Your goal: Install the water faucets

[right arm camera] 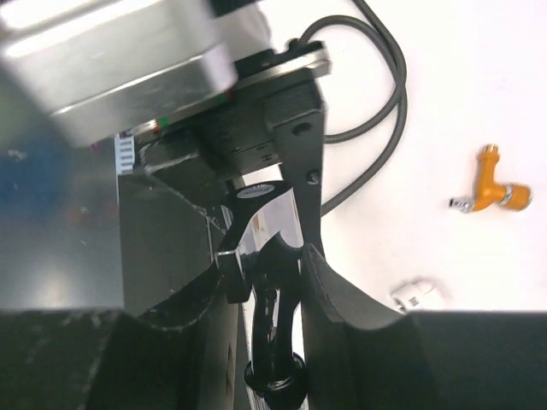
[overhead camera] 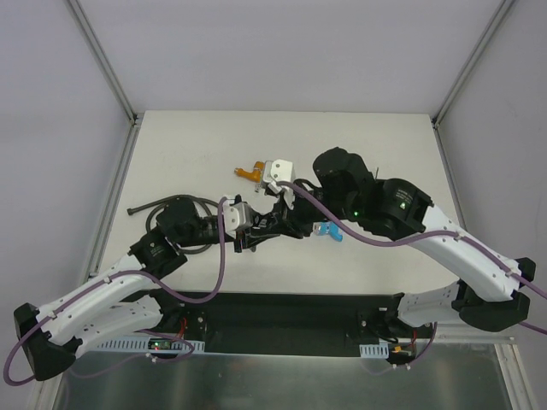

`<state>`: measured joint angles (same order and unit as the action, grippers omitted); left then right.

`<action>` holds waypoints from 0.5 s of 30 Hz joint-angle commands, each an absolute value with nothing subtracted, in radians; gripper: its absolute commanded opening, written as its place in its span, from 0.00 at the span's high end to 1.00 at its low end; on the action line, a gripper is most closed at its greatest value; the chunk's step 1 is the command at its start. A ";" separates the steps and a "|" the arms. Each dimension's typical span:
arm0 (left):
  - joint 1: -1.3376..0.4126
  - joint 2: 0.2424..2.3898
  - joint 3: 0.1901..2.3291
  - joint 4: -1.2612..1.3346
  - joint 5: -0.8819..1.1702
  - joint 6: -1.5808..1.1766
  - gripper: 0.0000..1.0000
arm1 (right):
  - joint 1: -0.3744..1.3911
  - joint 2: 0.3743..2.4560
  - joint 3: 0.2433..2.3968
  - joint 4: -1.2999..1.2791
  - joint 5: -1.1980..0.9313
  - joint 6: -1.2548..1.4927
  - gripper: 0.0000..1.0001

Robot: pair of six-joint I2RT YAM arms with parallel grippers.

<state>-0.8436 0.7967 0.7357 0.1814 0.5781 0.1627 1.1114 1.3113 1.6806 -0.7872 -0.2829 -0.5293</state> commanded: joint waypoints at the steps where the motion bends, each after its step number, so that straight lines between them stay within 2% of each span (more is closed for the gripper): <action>1: -0.845 0.750 0.736 0.340 0.427 0.167 1.00 | 1.091 1.353 1.692 -0.729 -0.126 -0.243 0.98; 10: -0.871 0.732 0.700 0.354 0.160 0.209 1.00 | 1.077 1.393 1.678 -0.721 0.078 0.055 0.98; 15: -0.922 0.755 0.681 0.367 -0.027 0.235 1.00 | 1.077 1.413 1.655 -0.701 0.149 0.127 0.98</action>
<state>-0.8909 0.7647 0.6708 0.2050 0.2478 0.2272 1.0859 1.3827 1.6798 -0.6907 -0.0372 -0.0063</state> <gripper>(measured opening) 0.237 0.307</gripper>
